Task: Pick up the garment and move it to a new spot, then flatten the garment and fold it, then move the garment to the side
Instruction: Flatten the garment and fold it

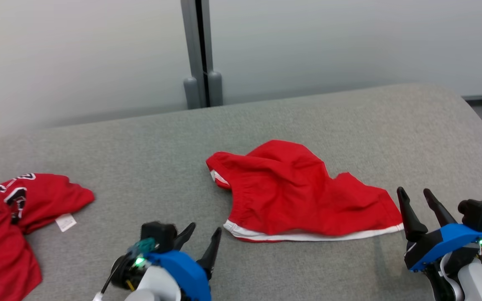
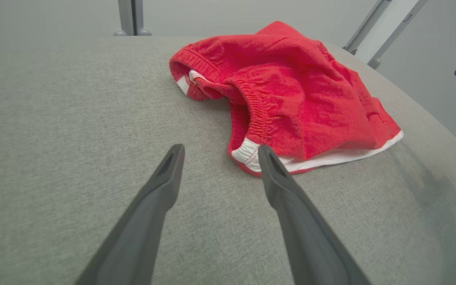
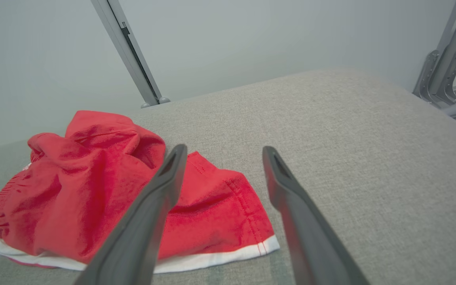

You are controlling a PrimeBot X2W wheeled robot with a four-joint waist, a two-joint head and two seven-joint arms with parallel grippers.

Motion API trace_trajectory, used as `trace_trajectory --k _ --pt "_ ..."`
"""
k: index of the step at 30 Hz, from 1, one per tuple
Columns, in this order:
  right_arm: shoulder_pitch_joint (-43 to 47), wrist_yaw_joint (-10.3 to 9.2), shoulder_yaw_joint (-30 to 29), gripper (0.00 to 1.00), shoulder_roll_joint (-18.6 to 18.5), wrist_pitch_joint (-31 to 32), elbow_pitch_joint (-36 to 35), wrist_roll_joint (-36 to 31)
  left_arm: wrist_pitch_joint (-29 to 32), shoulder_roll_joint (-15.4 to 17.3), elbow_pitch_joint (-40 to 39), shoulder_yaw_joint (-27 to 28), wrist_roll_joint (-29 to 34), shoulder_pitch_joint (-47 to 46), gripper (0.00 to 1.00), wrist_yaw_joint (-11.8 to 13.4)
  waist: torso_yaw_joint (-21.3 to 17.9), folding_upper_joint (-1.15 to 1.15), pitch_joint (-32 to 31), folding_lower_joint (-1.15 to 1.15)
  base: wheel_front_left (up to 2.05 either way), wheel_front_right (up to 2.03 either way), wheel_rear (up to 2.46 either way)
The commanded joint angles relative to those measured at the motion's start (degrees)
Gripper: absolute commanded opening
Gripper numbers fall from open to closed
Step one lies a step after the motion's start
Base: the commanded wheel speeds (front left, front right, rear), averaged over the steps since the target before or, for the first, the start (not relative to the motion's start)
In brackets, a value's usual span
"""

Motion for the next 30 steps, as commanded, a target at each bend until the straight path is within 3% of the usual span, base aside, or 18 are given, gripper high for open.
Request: trace_trajectory --k 1,6,11,12,13,14,18,24,30 --pt "0.5 0.0 -0.2 1.0 0.1 0.2 -0.4 -0.3 0.5 0.4 0.1 -0.5 -0.5 -1.5 1.0 -0.4 -0.2 0.0 0.4 0.01 0.0 0.0 0.0" --pt "0.1 0.0 0.2 1.0 1.0 1.9 -3.3 -0.8 6.7 2.5 2.3 -8.0 -7.4 -8.4 1.0 -0.3 -2.6 0.0 3.8 0.01 0.0 0.0 0.0" --pt "-0.2 0.0 1.4 1.0 0.9 3.1 -4.1 0.7 9.1 4.7 6.5 -14.0 -12.5 -13.6 1.0 -0.3 -5.1 0.0 5.8 0.01 0.0 0.0 0.0" --pt "-0.3 0.0 1.5 1.0 0.8 3.1 -3.9 0.8 8.9 5.3 7.3 -15.0 -12.7 -14.4 0.86 -0.4 -5.5 0.0 5.9 0.01 0.0 0.0 0.0" --pt "-0.3 0.0 1.6 1.0 0.7 3.0 -3.7 1.0 8.3 5.6 7.8 -15.5 -13.6 -14.9 0.48 -0.4 -5.8 0.0 5.9 0.01 0.0 0.0 0.0" --pt "-0.2 0.0 1.5 1.0 0.4 2.7 -3.5 1.1 8.0 5.7 8.3 -16.2 -14.4 -15.1 0.0 -0.4 -6.0 0.0 5.8 0.01 0.0 0.0 0.0" --pt "0.8 0.0 1.1 1.0 0.0 2.5 -2.7 1.0 7.4 7.4 8.9 -17.8 -17.4 -15.2 0.0 -0.4 -5.9 0.0 4.4 0.01 0.0 0.0 0.0" --pt "2.2 0.0 0.9 1.0 -0.2 3.8 -2.2 0.7 8.2 10.2 7.8 -15.4 -22.7 -12.1 0.0 -0.1 -3.6 0.0 1.8 0.01 0.0 0.0 0.0" --pt "3.1 0.0 0.6 1.0 -0.3 4.3 -2.2 1.0 7.2 14.0 5.3 -12.4 -24.7 -7.6 0.0 3.2 -1.0 0.0 1.3 0.01 0.0 0.0 0.0"
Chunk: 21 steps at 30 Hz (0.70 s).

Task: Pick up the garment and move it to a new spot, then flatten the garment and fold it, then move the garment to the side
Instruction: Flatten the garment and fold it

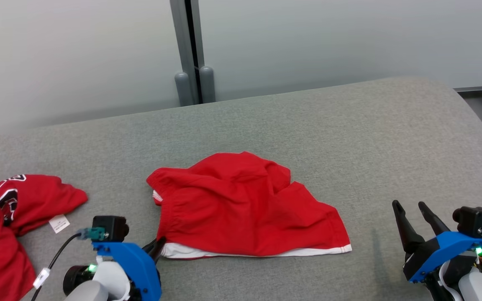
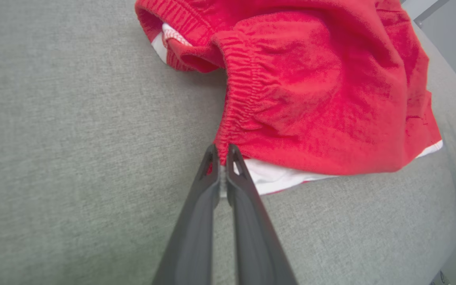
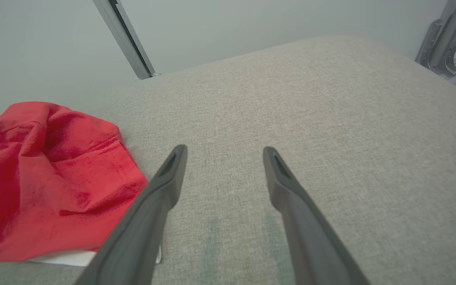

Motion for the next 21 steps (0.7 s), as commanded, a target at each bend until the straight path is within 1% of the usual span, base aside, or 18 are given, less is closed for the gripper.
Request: trace_trajectory --k 1,2,3,4,5,7,9,12,16,18,19,21 --pt "0.8 0.0 -0.1 1.0 0.0 0.0 -0.1 0.2 -0.4 0.5 -0.4 0.4 -0.3 1.1 0.0 0.5 0.5 0.0 0.3 0.01 0.0 0.0 0.0" --pt "0.9 0.0 -0.2 1.0 0.1 0.0 -0.2 0.0 -1.0 0.9 -0.8 0.8 -0.4 1.8 0.0 1.0 0.9 0.0 0.3 0.01 0.0 0.0 0.0" --pt "0.9 0.0 -0.3 1.0 0.2 0.1 -0.2 -0.1 -1.4 1.2 -1.1 1.1 -0.5 2.5 0.23 1.4 1.2 0.0 0.3 0.01 0.0 0.0 0.0" --pt "1.1 0.0 -0.5 1.0 0.1 0.0 -0.2 -0.3 -1.5 1.3 -1.4 1.1 -0.6 3.2 0.95 1.6 1.6 0.0 0.3 0.01 0.0 0.0 0.0" --pt "1.2 0.0 -0.5 1.0 0.1 0.0 -0.2 -0.4 -1.9 1.3 -1.9 1.3 -0.8 3.8 1.0 1.8 1.9 0.0 0.3 0.01 0.0 0.0 0.0" --pt "1.3 0.0 -0.6 1.0 0.2 -0.7 -0.7 -0.8 -4.2 1.4 -3.4 2.4 -0.9 4.4 1.0 2.5 2.4 0.0 0.0 0.01 0.0 0.0 0.0" --pt "1.6 0.0 -0.2 1.0 0.1 -2.4 -1.8 -0.9 -6.8 2.3 -5.2 3.1 0.3 5.4 1.0 3.5 3.0 0.0 -0.7 0.01 0.0 0.0 0.0" --pt "2.8 0.0 -0.8 1.0 0.2 -5.4 -2.7 -1.2 -10.8 3.2 -8.9 4.5 1.5 7.1 1.0 5.7 3.9 0.0 -1.8 0.01 0.0 0.0 0.0" --pt "3.6 0.0 0.1 1.0 0.2 -7.7 -4.9 -2.7 -18.4 4.5 -14.9 7.3 4.6 9.1 1.0 10.6 4.7 0.0 -3.1 0.01 0.0 0.0 0.0" --pt "3.8 0.0 0.2 1.0 0.0 -8.6 -6.6 -3.3 -22.4 4.0 -18.0 8.7 5.6 10.3 1.0 12.4 4.9 0.0 -3.4 0.01 0.0 0.0 0.0" --pt "3.9 0.0 0.2 1.0 0.1 -9.2 -7.8 -3.9 -24.0 3.8 -19.4 9.5 6.5 10.9 1.0 13.2 5.0 0.0 -3.6 0.01 0.0 0.0 0.0" --pt "4.4 0.0 0.3 1.0 0.3 -9.9 -9.6 -4.4 -25.5 4.4 -20.3 10.4 9.5 12.2 1.0 15.4 5.0 0.0 -3.8 0.01 0.0 0.0 0.0"
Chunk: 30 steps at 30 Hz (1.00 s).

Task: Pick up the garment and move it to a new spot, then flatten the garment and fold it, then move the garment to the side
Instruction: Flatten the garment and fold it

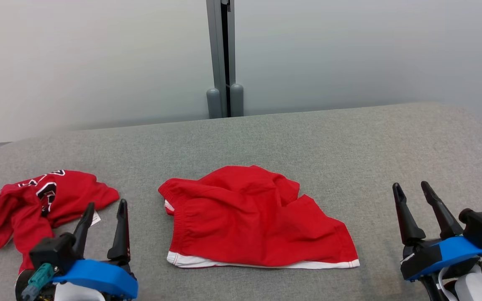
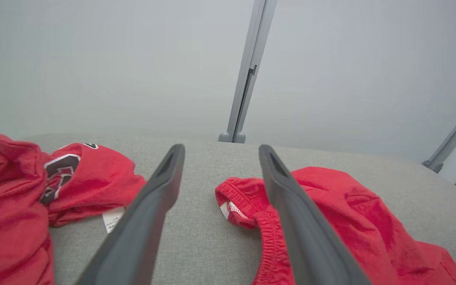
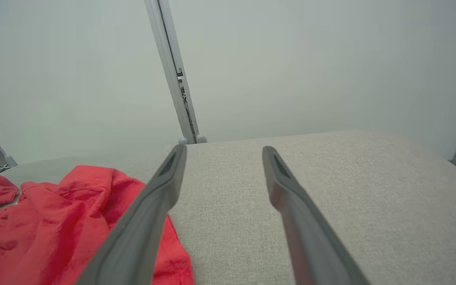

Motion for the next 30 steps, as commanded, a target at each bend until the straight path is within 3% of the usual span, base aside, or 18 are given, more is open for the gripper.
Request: trace_trajectory --k 1,5,9,16,22,30 --pt "1.4 0.0 0.2 1.0 0.1 -0.5 -0.8 -0.3 -0.6 -0.2 -0.3 0.7 1.1 1.3 1.0 0.8 0.0 0.01 -0.1 0.0 0.0 0.0 0.0" --pt "2.7 0.0 0.1 1.0 0.4 -1.1 -3.7 -0.4 -1.1 -3.4 -2.7 6.0 5.3 3.3 1.0 1.3 0.1 0.01 -0.7 0.0 0.0 0.0 0.0" --pt "4.7 0.0 1.1 1.0 1.3 -1.3 -4.9 -1.0 -1.1 -7.5 -1.6 12.4 9.7 7.4 1.0 -1.5 0.2 0.01 -1.2 0.0 0.0 0.0 0.0" --pt "6.6 0.0 -0.4 1.0 3.0 -1.3 -4.3 -2.6 -1.2 -13.1 2.0 18.6 16.5 9.5 1.0 -7.7 0.4 0.01 -1.3 0.0 0.0 0.0 0.0" --pt "6.1 0.0 -0.7 1.0 2.9 -1.3 -3.9 -3.2 -1.2 -15.5 3.7 21.6 20.4 8.7 1.0 -11.2 0.3 0.01 -1.4 0.0 0.0 0.0 0.0" --pt "5.9 0.0 -1.3 1.0 2.8 -1.4 -3.7 -3.4 -1.2 -17.3 5.3 23.9 23.5 8.3 1.0 -13.8 0.0 0.01 -1.5 0.0 0.0 0.0 0.0"
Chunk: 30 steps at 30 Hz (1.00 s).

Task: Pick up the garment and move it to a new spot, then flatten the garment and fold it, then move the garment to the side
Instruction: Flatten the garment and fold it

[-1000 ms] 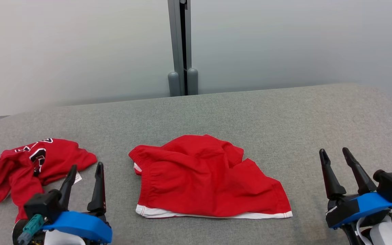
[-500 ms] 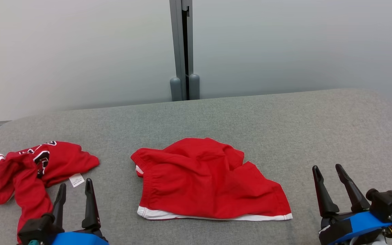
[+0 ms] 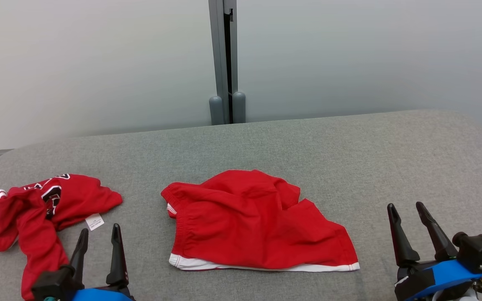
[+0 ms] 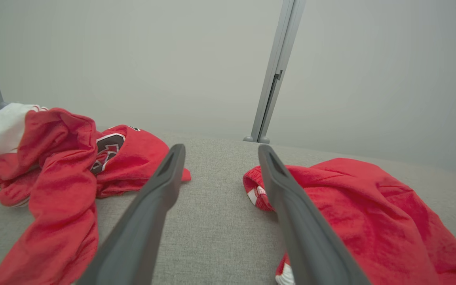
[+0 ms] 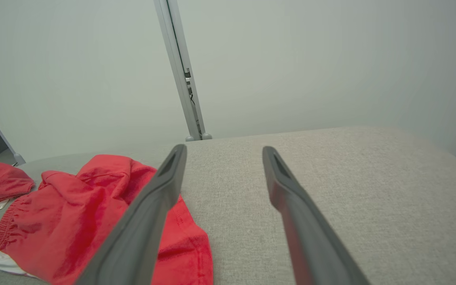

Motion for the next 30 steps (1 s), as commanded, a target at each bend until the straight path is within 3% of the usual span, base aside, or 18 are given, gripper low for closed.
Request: trace_trajectory --k 1,4,6,9,14,29,30 --pt "0.0 0.0 -0.1 1.0 -0.2 -0.3 0.0 -0.4 -0.3 0.0 0.2 0.3 0.3 -0.7 1.0 -0.2 -0.1 0.0 0.0 0.0 0.0 0.0 0.0" --pt "1.0 0.0 -0.4 1.0 -1.4 0.4 2.4 -1.3 0.8 -0.7 2.4 -1.5 -1.8 -0.7 1.0 -2.7 0.0 0.0 0.1 0.0 0.0 0.0 0.0" --pt "1.2 0.01 2.1 1.0 -1.9 2.7 3.9 0.0 5.0 0.9 4.3 -3.7 -2.9 -0.9 1.0 -3.9 0.2 0.0 0.1 0.0 0.0 0.0 0.0" --pt "1.5 -0.02 6.9 1.0 -4.4 9.1 6.6 2.7 12.6 2.8 5.8 -7.8 -4.9 -1.2 1.0 -4.7 0.3 0.0 0.6 0.0 0.0 0.0 0.0" --pt "-1.3 0.0 12.8 1.0 -5.3 16.2 9.8 7.4 19.4 5.3 5.3 -12.3 -7.9 -3.2 1.0 -5.0 0.2 0.0 2.2 0.0 0.0 0.0 0.0" --pt "-12.0 0.0 23.8 1.0 -5.0 18.9 21.4 13.1 24.7 7.9 13.3 -23.7 -12.2 -14.1 1.0 -4.9 -1.3 0.0 7.2 0.0 0.0 0.0 0.0" --pt "-12.2 0.0 24.8 0.81 -5.0 18.4 21.6 13.6 24.5 8.1 13.8 -24.1 -12.6 -14.6 1.0 -4.9 -1.4 0.0 7.3 0.0 0.0 0.0 0.0"
